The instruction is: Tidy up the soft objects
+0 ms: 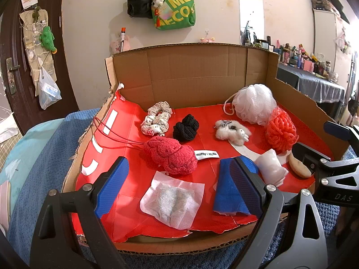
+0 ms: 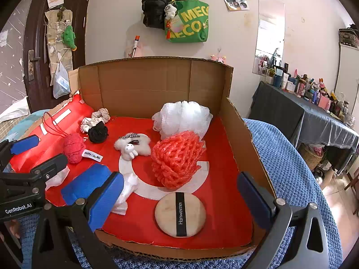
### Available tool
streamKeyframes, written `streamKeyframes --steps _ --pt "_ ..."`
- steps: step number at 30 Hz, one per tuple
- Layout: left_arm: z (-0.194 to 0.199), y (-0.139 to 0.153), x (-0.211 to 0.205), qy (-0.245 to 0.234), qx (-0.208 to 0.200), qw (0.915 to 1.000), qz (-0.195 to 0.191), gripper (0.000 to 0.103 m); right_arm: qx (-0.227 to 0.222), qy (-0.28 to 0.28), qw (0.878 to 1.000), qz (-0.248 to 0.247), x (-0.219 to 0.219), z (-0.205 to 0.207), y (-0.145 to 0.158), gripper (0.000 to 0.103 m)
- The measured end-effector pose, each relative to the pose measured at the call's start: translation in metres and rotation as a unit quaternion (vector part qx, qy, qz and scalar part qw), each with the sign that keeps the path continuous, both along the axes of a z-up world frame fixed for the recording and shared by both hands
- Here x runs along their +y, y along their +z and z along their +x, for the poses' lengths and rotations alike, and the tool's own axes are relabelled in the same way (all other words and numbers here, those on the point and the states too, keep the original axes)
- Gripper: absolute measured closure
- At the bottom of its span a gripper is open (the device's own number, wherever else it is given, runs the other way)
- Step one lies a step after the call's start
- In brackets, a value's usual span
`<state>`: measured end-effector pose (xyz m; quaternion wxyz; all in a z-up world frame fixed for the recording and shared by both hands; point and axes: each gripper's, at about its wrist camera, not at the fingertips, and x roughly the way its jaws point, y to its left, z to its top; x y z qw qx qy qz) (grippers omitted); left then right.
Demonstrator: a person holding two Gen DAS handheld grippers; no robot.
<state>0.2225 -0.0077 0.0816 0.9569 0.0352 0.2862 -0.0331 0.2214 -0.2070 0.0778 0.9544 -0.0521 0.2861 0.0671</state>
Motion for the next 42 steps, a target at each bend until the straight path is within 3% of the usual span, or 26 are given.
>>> streamKeyframes --steps 29,37,40,42 --pt "-0.003 0.003 -0.001 -0.002 -0.007 1.0000 -0.004 0.011 -0.005 0.000 1.000 0.003 0.000 -0.001 0.001 0.000" --pt "-0.042 0.034 0.006 -0.001 -0.031 0.9991 -0.029 0.011 -0.035 0.006 0.999 0.022 -0.002 -0.038 0.032 0.000" --pt "-0.062 0.042 0.006 -0.004 -0.032 0.9989 -0.033 0.002 -0.042 0.007 0.999 0.021 -0.001 -0.059 0.043 0.000" --pt "-0.073 0.045 0.007 -0.003 -0.030 0.9989 -0.036 0.002 -0.039 0.001 0.999 0.014 -0.001 -0.073 0.046 0.000"
